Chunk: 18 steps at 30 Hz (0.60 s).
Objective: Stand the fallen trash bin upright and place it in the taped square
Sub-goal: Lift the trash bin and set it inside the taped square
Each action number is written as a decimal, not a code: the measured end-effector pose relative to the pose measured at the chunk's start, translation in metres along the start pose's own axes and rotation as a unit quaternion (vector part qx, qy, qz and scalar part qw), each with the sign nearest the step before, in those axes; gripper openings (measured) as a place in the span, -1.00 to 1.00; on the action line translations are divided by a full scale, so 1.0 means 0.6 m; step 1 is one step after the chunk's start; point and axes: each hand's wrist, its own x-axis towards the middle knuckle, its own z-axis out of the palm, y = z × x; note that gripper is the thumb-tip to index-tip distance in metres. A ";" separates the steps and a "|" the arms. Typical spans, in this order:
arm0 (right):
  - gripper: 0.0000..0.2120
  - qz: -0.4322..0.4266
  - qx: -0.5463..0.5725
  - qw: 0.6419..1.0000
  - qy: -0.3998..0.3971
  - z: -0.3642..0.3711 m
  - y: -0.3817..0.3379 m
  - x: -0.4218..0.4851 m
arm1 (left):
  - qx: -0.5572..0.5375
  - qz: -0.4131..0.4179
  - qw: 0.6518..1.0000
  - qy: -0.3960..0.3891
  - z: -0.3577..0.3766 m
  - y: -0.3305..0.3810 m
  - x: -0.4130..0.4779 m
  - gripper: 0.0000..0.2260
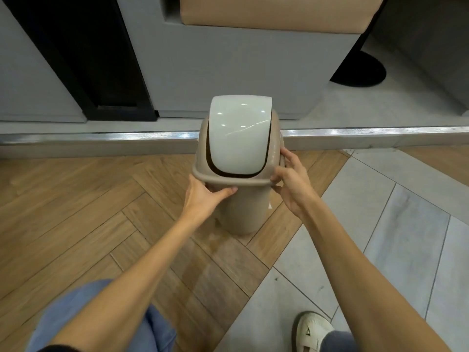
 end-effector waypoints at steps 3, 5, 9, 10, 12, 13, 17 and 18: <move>-0.20 -0.027 -0.014 1.000 0.001 -0.007 0.014 -0.008 | -0.042 -0.011 0.999 -0.005 0.008 -0.012 -0.010 -0.09; -0.20 -0.024 0.002 1.000 0.006 -0.015 0.022 -0.008 | -0.040 -0.009 0.999 -0.006 0.006 -0.012 -0.012 -0.17; -0.21 -0.020 -0.003 1.000 0.019 -0.034 0.035 -0.011 | -0.031 -0.003 0.999 -0.027 0.005 -0.022 -0.020 -0.29; -0.21 -0.022 -0.007 0.999 0.024 -0.038 0.038 -0.012 | -0.024 -0.002 0.999 -0.033 0.006 -0.024 -0.023 -0.30; -0.22 -0.022 -0.008 0.999 0.038 -0.045 0.042 -0.014 | -0.010 -0.004 0.999 -0.049 0.009 -0.026 -0.028 -0.32; -0.23 -0.019 -0.005 0.999 0.041 -0.048 0.043 -0.015 | -0.011 -0.006 0.998 -0.058 0.010 -0.025 -0.031 -0.32; -0.26 -0.004 -0.047 0.998 0.038 -0.054 0.033 -0.015 | -0.034 -0.028 0.993 -0.105 -0.001 -0.018 -0.030 -0.33; -0.27 0.003 -0.062 0.997 0.040 -0.056 0.028 -0.012 | -0.032 -0.035 0.991 -0.121 -0.007 -0.013 -0.028 -0.33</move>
